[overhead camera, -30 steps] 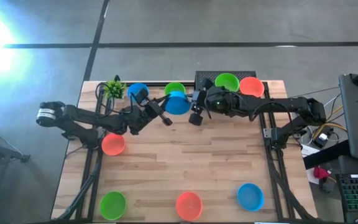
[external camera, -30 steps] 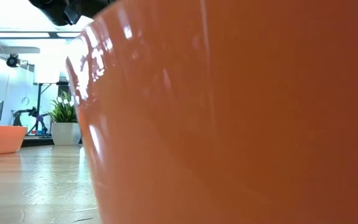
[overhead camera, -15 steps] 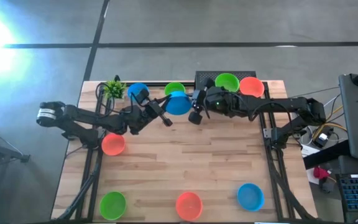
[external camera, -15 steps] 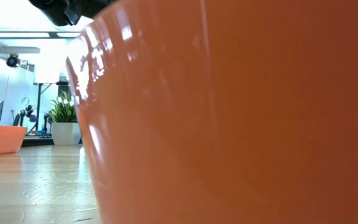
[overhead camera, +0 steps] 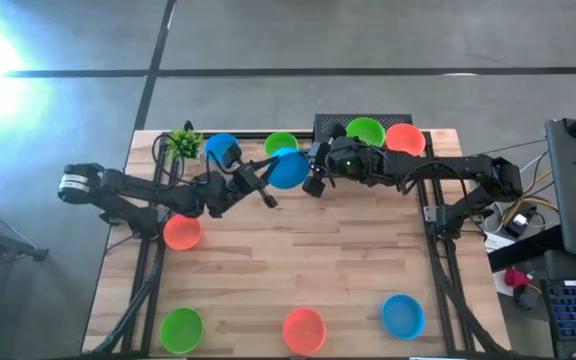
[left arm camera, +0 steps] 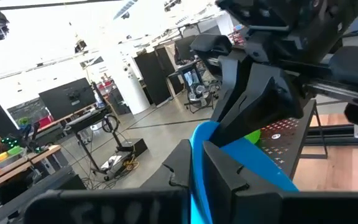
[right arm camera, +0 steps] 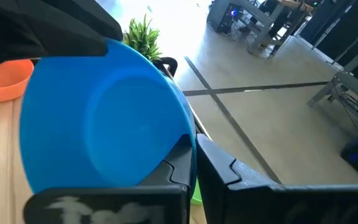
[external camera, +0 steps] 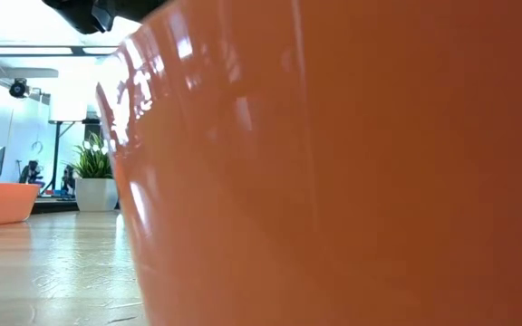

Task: Pick & Place Mini bowls
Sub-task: Put the middle blue bowl on the shelf

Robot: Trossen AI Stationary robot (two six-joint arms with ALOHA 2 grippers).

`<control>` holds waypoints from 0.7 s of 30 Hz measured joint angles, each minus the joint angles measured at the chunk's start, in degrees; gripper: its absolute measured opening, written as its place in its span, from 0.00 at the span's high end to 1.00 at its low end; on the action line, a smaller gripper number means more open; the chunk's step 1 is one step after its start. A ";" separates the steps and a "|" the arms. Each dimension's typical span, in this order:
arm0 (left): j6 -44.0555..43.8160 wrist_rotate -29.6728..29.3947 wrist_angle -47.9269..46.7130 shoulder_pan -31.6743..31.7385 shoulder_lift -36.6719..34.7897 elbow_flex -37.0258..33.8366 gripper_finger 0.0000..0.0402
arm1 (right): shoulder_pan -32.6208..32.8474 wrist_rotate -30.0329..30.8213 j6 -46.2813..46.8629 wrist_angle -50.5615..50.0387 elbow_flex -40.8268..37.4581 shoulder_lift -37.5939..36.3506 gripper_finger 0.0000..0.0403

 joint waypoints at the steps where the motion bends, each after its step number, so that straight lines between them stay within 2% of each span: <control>1: 0.03 0.00 -0.14 0.00 0.00 0.00 0.93 | 0.00 0.02 0.00 -0.09 0.00 0.02 0.98; 8: -2.81 -0.74 -0.87 0.02 0.00 0.04 0.92 | -0.04 0.17 -0.20 -0.24 0.00 0.01 0.98; 21: -2.90 -1.90 -1.97 0.22 -0.02 1.22 0.92 | 0.07 1.50 -0.50 -0.04 0.02 -0.08 0.98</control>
